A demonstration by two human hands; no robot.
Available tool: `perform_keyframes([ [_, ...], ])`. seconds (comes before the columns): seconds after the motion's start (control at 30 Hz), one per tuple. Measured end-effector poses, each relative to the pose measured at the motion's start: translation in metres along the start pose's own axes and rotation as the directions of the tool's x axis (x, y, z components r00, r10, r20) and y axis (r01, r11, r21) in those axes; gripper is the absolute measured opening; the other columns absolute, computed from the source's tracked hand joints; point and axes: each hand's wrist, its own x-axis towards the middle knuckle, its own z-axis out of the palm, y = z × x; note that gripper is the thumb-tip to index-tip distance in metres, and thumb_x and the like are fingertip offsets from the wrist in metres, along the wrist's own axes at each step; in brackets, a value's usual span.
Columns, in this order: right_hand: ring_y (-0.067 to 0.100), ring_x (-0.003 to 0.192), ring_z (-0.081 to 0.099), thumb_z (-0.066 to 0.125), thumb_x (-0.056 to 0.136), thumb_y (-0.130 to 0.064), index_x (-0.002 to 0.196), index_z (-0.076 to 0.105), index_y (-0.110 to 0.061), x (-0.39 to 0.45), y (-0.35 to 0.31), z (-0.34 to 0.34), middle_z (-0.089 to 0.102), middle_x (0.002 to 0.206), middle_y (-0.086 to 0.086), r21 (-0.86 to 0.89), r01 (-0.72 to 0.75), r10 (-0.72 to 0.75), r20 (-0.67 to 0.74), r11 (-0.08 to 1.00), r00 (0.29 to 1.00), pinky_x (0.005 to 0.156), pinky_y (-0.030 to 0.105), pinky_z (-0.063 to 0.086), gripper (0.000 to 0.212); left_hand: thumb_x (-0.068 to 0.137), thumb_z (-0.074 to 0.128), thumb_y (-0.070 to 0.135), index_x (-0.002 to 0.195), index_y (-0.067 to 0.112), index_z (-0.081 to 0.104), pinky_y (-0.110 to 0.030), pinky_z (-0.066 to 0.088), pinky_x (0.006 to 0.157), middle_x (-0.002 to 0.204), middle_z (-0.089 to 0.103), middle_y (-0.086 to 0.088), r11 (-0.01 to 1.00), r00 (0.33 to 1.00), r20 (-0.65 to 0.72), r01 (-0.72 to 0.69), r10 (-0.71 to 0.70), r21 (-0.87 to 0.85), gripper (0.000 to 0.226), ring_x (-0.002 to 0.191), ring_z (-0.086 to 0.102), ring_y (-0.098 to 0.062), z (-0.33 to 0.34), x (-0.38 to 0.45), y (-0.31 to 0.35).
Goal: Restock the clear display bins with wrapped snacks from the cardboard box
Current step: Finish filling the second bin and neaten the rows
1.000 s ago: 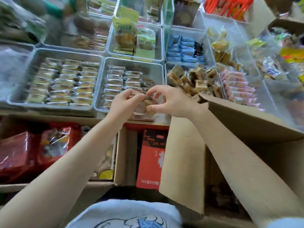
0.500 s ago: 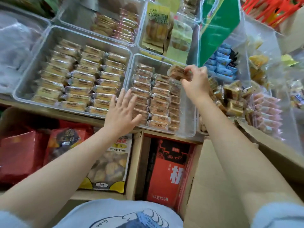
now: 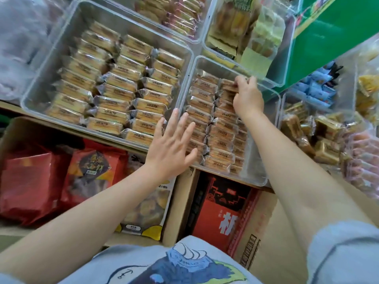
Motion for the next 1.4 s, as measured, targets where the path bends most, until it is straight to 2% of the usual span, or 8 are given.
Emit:
perform_keyframes([
  [0.37, 0.032, 0.143, 0.031, 0.035, 0.100, -0.033, 0.154, 0.033, -0.023, -0.027, -0.004, -0.005, 0.039, 0.155, 0.009, -0.230, 0.059, 0.010, 0.289, 0.972, 0.957, 0.116, 0.058, 0.018, 0.054, 0.096, 0.021, 0.059, 0.157, 0.026, 0.029, -0.055, 0.010, 0.122, 0.168, 0.015, -0.008, 1.000, 0.998, 0.061, -0.004, 0.002, 0.018, 0.070, 0.155, -0.004, -0.031, -0.006, 0.001, 0.001],
  [0.5, 0.028, 0.129, 0.049, 0.045, 0.099, -0.031, 0.141, 0.052, -0.023, -0.064, -0.009, -0.045, 0.052, 0.143, 0.006, -0.108, 0.142, -0.105, 0.294, 0.984, 0.950, 0.113, 0.054, 0.032, 0.043, 0.099, 0.017, 0.061, 0.161, 0.025, 0.015, -0.052, 0.003, 0.124, 0.169, -0.001, -0.005, 1.000, 0.988, 0.156, 0.011, -0.009, -0.006, 0.072, 0.153, -0.019, -0.028, -0.015, 0.002, 0.000],
  [0.63, 0.018, 0.092, 0.062, 0.050, 0.099, -0.030, 0.104, 0.071, -0.018, -0.133, 0.010, -0.102, 0.068, 0.103, 0.000, 0.241, 0.111, -0.177, 0.274, 0.964, 0.945, 0.080, 0.034, 0.052, 0.024, 0.100, 0.015, 0.063, 0.161, 0.024, 0.012, -0.058, 0.002, 0.124, 0.169, 0.005, -0.009, 0.998, 0.967, 0.254, -0.042, 0.029, 0.043, 0.072, 0.153, -0.017, -0.036, -0.032, -0.008, 0.007],
  [0.77, 0.025, 0.069, 0.060, 0.052, 0.098, -0.027, 0.079, 0.068, -0.001, -0.219, 0.065, -0.147, 0.066, 0.075, 0.013, 0.290, 0.064, -0.111, 0.150, 0.955, 0.982, 0.063, 0.035, 0.046, 0.036, 0.101, 0.032, 0.059, 0.154, 0.021, 0.036, -0.051, 0.018, 0.121, 0.160, 0.033, -0.011, 0.967, 0.951, 0.188, -0.229, 0.247, -0.113, 0.066, 0.151, 0.023, -0.032, -0.064, -0.045, 0.080],
  [0.9, 0.008, 0.058, 0.053, 0.052, 0.098, -0.022, 0.067, 0.063, -0.009, -0.303, 0.135, -0.174, 0.057, 0.060, -0.003, 0.406, -0.039, 0.057, -0.033, 0.913, 0.998, 0.063, 0.031, 0.042, 0.036, 0.094, 0.036, 0.049, 0.127, 0.011, 0.064, -0.048, 0.053, 0.092, 0.134, 0.057, -0.017, 0.757, 0.831, -0.060, -0.532, 0.553, -0.381, 0.058, 0.115, 0.061, -0.038, -0.100, -0.094, 0.184],
  [1.13, 0.004, 0.058, 0.056, 0.052, 0.099, -0.025, 0.072, 0.066, -0.013, -0.416, 0.244, -0.170, 0.057, 0.058, -0.008, 0.477, -0.302, 0.369, -0.051, 0.825, 0.928, 0.063, 0.019, 0.046, 0.033, 0.100, 0.041, 0.039, 0.133, 0.021, 0.060, -0.040, 0.045, 0.104, 0.141, 0.055, -0.005, 0.587, 0.694, -0.137, -0.684, 0.707, -0.433, 0.042, 0.129, 0.052, -0.023, -0.126, -0.162, 0.337],
  [1.27, 0.007, 0.054, 0.058, 0.051, 0.097, -0.029, 0.070, 0.066, -0.018, -0.450, 0.306, -0.142, 0.063, 0.060, -0.004, 0.435, -0.413, 0.412, 0.103, 0.800, 0.905, 0.061, 0.028, 0.046, 0.034, 0.103, 0.049, 0.033, 0.132, 0.022, 0.062, -0.032, 0.056, 0.086, 0.121, 0.067, 0.002, 0.545, 0.657, -0.156, -0.716, 0.738, -0.436, 0.035, 0.105, 0.065, -0.016, -0.119, -0.179, 0.397],
  [1.4, 0.019, 0.076, 0.063, 0.053, 0.096, -0.027, 0.083, 0.068, -0.016, -0.465, 0.358, -0.106, 0.069, 0.085, 0.002, 0.308, -0.471, 0.409, 0.244, 0.827, 0.879, 0.073, 0.039, 0.054, 0.024, 0.102, 0.048, 0.033, 0.129, 0.020, 0.063, -0.037, 0.058, 0.073, 0.110, 0.067, 0.000, 0.582, 0.655, -0.115, -0.727, 0.747, -0.364, 0.033, 0.091, 0.066, -0.017, -0.095, -0.173, 0.441],
])
